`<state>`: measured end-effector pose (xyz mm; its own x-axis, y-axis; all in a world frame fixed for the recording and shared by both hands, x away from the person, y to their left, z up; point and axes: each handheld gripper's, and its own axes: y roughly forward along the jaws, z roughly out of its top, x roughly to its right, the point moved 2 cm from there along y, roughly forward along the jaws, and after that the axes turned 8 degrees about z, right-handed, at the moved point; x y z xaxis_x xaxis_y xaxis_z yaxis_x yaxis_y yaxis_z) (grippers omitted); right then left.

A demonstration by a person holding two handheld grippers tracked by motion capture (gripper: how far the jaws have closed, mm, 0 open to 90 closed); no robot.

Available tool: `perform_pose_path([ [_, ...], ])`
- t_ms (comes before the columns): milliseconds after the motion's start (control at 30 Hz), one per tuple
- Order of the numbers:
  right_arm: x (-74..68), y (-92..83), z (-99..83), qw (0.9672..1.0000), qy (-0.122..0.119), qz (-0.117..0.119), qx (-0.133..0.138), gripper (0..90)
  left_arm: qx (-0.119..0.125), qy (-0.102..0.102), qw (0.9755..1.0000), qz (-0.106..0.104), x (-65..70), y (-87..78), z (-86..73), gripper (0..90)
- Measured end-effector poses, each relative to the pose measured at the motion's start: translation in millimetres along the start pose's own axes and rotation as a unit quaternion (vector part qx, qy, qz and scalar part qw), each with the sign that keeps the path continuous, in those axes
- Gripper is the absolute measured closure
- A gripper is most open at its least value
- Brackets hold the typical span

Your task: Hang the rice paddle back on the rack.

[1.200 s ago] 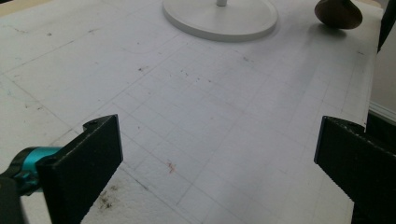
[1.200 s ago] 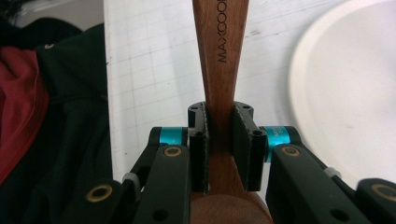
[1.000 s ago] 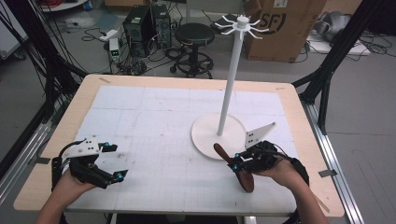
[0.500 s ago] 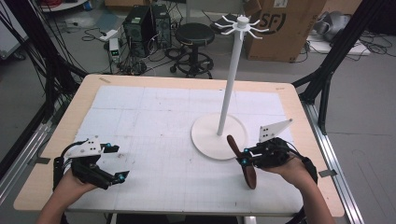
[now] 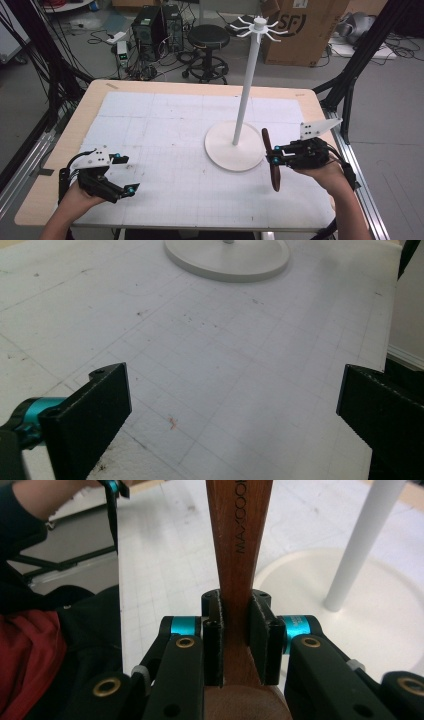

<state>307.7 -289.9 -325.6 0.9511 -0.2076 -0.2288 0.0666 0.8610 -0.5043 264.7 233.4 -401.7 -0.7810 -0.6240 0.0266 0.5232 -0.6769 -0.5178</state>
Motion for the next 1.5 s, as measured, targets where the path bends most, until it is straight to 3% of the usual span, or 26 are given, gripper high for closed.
perform_pose_path([
  [367,3.2,-28.5,29.7,0.9987,-0.024,-0.023,0.039,77.8,-0.001,0.000,1.0000,-0.001,0.3,0.8,0.1,1.7],
  [667,5.6,-40.5,55.5,0.9960,-0.037,-0.047,0.066,77.8,-0.002,0.001,1.0000,-0.002,0.7,1.5,0.3,1.7],
  [1033,9.1,-56.7,87.9,0.9927,-0.043,-0.074,0.084,77.8,-0.002,0.001,1.0000,-0.003,0.7,1.9,0.1,1.7],
  [1500,4.4,-58.9,119.1,0.9898,-0.049,-0.102,0.088,77.8,-0.002,0.001,1.0000,-0.006,0.7,2.1,0.4,1.7],
])
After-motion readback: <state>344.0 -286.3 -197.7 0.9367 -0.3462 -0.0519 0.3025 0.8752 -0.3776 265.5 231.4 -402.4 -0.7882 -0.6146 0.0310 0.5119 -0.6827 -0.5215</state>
